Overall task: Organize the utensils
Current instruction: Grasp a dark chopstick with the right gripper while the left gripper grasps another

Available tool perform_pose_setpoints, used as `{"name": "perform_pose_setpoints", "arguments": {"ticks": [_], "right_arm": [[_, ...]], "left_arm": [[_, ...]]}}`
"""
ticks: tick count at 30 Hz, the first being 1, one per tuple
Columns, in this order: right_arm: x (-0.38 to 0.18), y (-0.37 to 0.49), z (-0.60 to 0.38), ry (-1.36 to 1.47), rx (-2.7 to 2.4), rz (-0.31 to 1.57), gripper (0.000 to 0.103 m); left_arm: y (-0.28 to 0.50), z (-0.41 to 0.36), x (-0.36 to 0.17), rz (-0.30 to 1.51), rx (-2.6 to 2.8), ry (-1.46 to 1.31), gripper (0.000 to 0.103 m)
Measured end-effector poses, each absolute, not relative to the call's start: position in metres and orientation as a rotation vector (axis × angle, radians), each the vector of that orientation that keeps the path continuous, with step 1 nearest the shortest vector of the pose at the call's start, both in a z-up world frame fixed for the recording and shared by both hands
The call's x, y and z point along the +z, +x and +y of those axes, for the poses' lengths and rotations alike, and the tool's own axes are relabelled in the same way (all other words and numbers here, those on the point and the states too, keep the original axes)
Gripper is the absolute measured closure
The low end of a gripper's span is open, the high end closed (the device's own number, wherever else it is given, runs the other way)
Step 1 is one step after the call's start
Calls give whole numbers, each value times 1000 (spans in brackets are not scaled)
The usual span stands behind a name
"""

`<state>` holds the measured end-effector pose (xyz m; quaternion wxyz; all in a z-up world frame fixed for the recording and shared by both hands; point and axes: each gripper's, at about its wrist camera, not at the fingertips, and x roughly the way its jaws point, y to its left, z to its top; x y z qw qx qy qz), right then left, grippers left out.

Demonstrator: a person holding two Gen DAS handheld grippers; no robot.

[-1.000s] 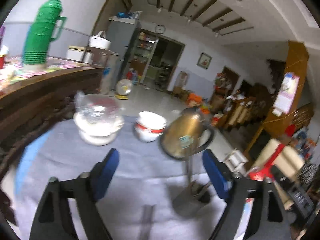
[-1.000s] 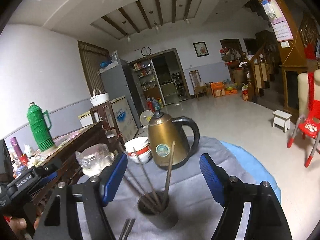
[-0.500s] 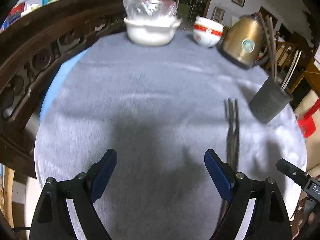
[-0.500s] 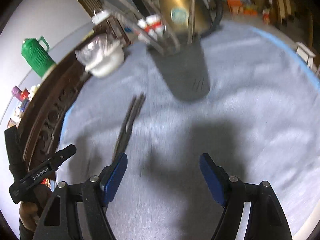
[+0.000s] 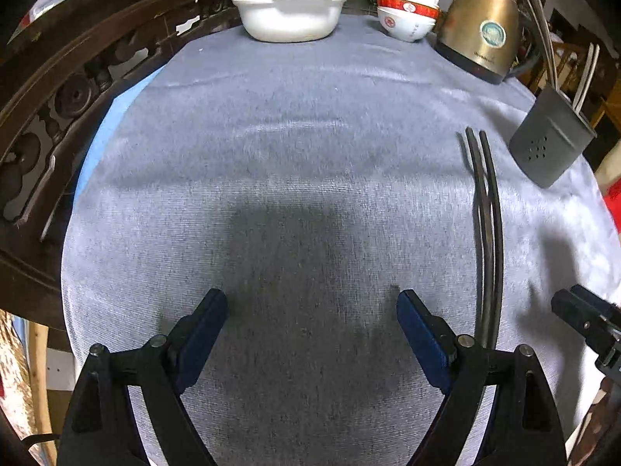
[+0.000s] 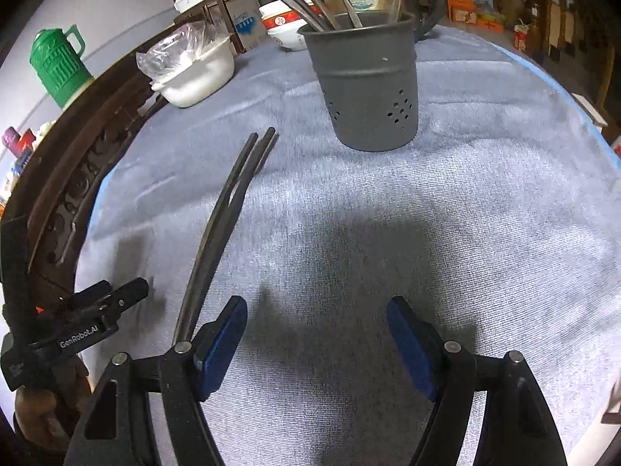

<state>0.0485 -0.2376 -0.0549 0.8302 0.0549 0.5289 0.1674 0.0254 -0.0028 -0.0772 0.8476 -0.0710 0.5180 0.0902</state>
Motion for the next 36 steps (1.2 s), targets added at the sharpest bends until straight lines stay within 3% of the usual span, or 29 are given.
{"name": "perform_pose_setpoints", "arguments": {"ticks": [14, 32, 34, 36], "right_arm": [[-60, 45, -205, -145, 283, 1146, 25], [-40, 111, -172, 36, 290, 1216, 26], [-41, 115, -166, 32, 294, 1221, 33], [-47, 117, -163, 35, 292, 1243, 62]], "left_arm": [[26, -4, -76, 1103, 193, -135, 11], [18, 3, -77, 1105, 182, -139, 11], [18, 3, -78, 1104, 182, -137, 11], [17, 3, -77, 1106, 184, -137, 10]]}}
